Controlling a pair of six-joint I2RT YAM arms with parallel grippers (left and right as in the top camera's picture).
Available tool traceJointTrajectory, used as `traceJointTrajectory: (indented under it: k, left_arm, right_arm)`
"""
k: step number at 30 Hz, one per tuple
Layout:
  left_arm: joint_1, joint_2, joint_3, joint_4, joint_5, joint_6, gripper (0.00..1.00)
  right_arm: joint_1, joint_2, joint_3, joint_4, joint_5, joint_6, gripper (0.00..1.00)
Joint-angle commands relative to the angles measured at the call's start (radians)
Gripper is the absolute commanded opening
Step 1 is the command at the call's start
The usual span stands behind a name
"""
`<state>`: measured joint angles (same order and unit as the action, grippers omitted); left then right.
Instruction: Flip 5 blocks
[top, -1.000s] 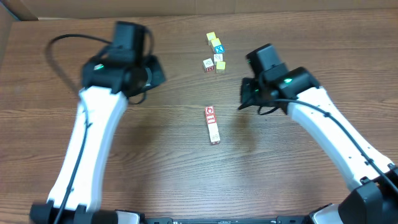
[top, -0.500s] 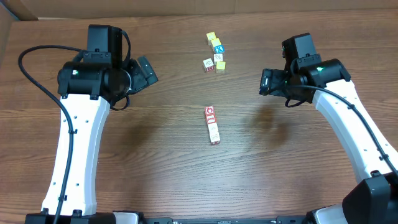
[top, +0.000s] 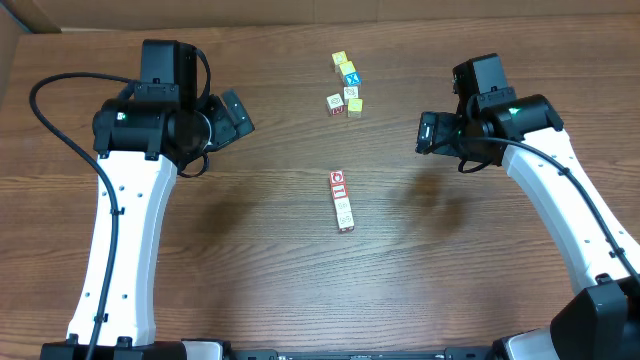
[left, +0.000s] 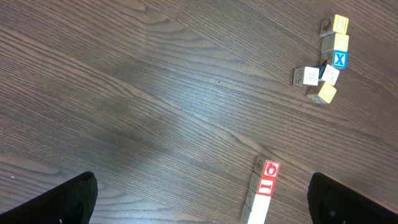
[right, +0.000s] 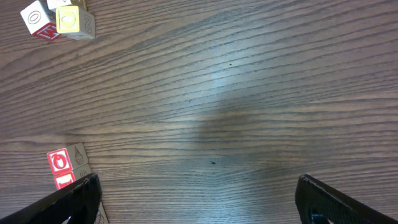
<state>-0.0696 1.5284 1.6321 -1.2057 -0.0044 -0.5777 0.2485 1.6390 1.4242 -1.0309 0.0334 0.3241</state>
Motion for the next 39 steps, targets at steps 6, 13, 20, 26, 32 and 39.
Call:
traceJointTrajectory:
  k: [6, 13, 20, 26, 32, 39]
  left_arm:
    - [0.003, 0.003, 0.005, -0.002, -0.006, -0.002, 1.00]
    - [0.003, 0.003, 0.005, -0.002, -0.006, -0.002, 1.00]
    - [0.003, 0.003, 0.005, -0.002, -0.006, -0.002, 1.00]
    - [0.003, 0.003, 0.005, -0.002, -0.006, -0.002, 1.00]
    - [0.003, 0.003, 0.005, -0.002, -0.006, -0.002, 1.00]
    - [0.003, 0.003, 0.005, -0.002, -0.006, -0.002, 1.00]
  right_arm:
    - [-0.003, -0.016, 0.020, 0.005, 0.003, -0.011, 1.00]
    - [-0.003, -0.013, 0.020, 0.005, 0.003, -0.011, 1.00]
    - [-0.001, -0.047, 0.017, 0.004, 0.003, -0.011, 1.00]
    - [0.000, -0.184, 0.017, 0.004, 0.003, -0.011, 1.00]
    - [0.000, -0.386, 0.017, 0.005, 0.008, -0.018, 1.00]
    - [-0.002, -0.633, 0.017, 0.003, 0.046, -0.045, 1.00]
